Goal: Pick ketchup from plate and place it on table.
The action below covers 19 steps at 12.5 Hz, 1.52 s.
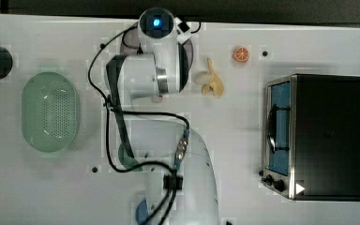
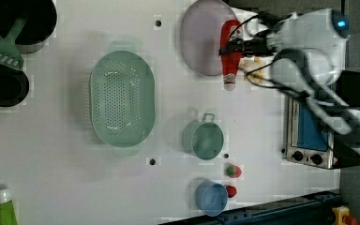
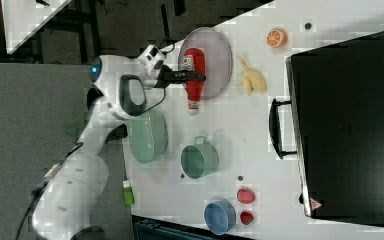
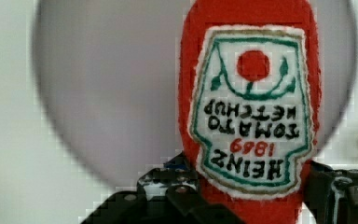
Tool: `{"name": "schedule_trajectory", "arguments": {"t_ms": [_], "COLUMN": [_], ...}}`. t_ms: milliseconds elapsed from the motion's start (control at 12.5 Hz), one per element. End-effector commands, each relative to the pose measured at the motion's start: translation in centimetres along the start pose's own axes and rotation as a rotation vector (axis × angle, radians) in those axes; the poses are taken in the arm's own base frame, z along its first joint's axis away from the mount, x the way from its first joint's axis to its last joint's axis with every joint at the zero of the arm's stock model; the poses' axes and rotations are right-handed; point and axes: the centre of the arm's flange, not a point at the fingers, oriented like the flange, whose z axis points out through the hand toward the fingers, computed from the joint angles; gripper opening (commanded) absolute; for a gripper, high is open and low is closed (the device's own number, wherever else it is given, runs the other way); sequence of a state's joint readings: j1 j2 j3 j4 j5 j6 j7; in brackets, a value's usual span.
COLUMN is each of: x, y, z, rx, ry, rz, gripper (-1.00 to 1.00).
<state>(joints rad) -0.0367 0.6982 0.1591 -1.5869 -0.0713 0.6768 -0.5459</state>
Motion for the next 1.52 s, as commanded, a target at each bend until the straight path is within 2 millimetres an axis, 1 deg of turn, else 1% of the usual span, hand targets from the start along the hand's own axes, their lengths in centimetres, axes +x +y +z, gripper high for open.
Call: {"name": "schedule_trajectory", "arguments": {"t_ms": [80, 160, 240, 400, 560, 800, 960, 1120, 1280, 1360, 1520], "x": [1.2, 0.3, -0.7, -3.2, -6.2, -10.3, -13.1, -15.5, -17.6, -18.4, -19.3], "y": [3.4, 4.5, 5.7, 7.9, 9.1, 10.5, 11.6, 12.4, 12.7, 12.7, 12.8], "z": [-14.0, -15.1, -15.8, -16.2, -15.5, -13.8, -11.3, -7.9, -4.3, -2.7, 0.1], "rx": [0.082, 0.072, 0.062, 0.041, 0.022, 0.0, -0.014, -0.019, -0.02, -0.021, -0.022], "ry": [0.131, 0.117, 0.109, 0.093, 0.067, 0.056, 0.015, 0.0, -0.002, -0.013, -0.055], "rz": [0.104, 0.116, 0.132, 0.162, 0.18, 0.205, 0.223, 0.236, 0.24, 0.239, 0.24], "gripper": [0.21, 0.21, 0.21, 0.21, 0.21, 0.21, 0.21, 0.21, 0.21, 0.21, 0.21]}}
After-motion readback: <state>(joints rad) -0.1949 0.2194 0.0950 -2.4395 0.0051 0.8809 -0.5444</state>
